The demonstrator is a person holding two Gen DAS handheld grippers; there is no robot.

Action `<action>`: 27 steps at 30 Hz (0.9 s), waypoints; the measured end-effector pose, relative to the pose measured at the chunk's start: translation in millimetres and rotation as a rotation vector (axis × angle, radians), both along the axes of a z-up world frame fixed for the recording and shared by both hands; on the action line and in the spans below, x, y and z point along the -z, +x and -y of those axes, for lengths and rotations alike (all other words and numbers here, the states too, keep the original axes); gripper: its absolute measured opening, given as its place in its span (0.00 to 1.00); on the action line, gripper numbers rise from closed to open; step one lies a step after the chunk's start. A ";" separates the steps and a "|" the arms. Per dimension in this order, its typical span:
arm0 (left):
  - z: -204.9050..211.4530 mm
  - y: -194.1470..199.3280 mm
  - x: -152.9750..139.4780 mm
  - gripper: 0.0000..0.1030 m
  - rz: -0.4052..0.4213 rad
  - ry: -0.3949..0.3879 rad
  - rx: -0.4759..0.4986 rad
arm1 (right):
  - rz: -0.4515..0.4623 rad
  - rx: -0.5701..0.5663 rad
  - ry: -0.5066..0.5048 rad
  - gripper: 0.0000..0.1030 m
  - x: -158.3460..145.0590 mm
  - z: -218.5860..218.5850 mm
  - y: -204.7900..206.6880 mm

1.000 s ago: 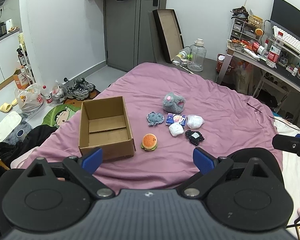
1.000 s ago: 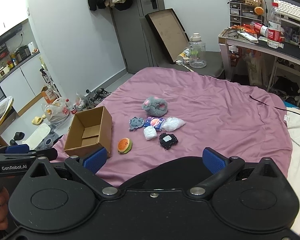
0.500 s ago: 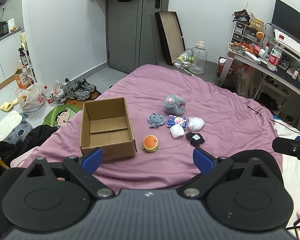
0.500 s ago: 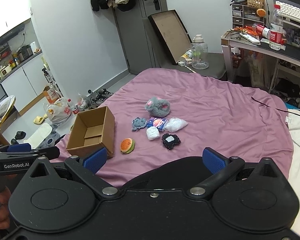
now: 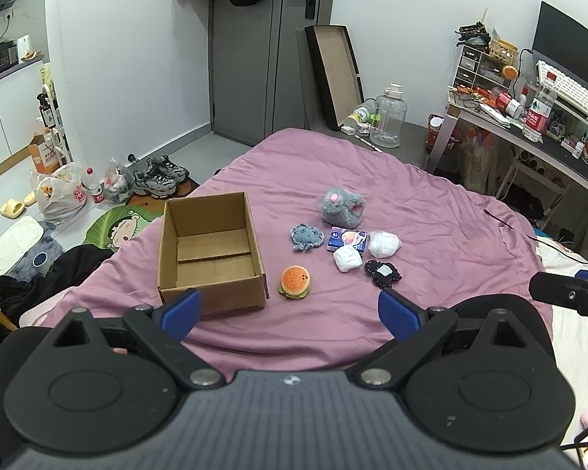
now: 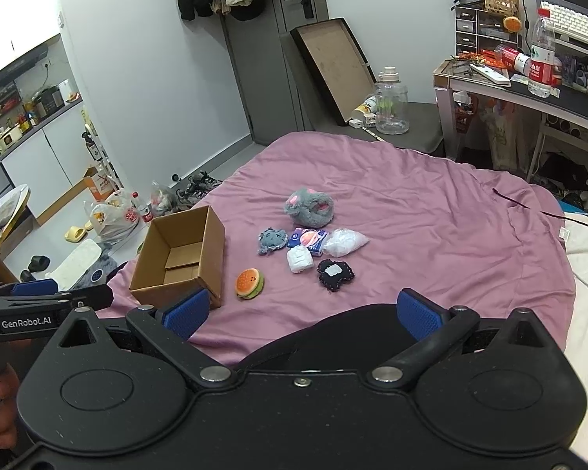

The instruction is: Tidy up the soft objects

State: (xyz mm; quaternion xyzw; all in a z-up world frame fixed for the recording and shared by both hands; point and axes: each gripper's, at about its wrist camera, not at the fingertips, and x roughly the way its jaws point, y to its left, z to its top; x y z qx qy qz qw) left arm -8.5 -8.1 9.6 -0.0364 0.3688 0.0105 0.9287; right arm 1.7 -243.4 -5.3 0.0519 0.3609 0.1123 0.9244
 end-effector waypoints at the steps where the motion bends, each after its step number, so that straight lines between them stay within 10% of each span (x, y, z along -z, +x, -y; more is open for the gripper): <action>1: -0.2 0.1 0.1 0.93 0.000 -0.001 0.000 | -0.001 0.000 0.000 1.00 0.8 -0.4 -0.2; 27: 0.5 16.6 14.3 0.93 -0.004 0.017 -0.037 | -0.016 -0.007 0.019 1.00 24.8 -4.1 19.3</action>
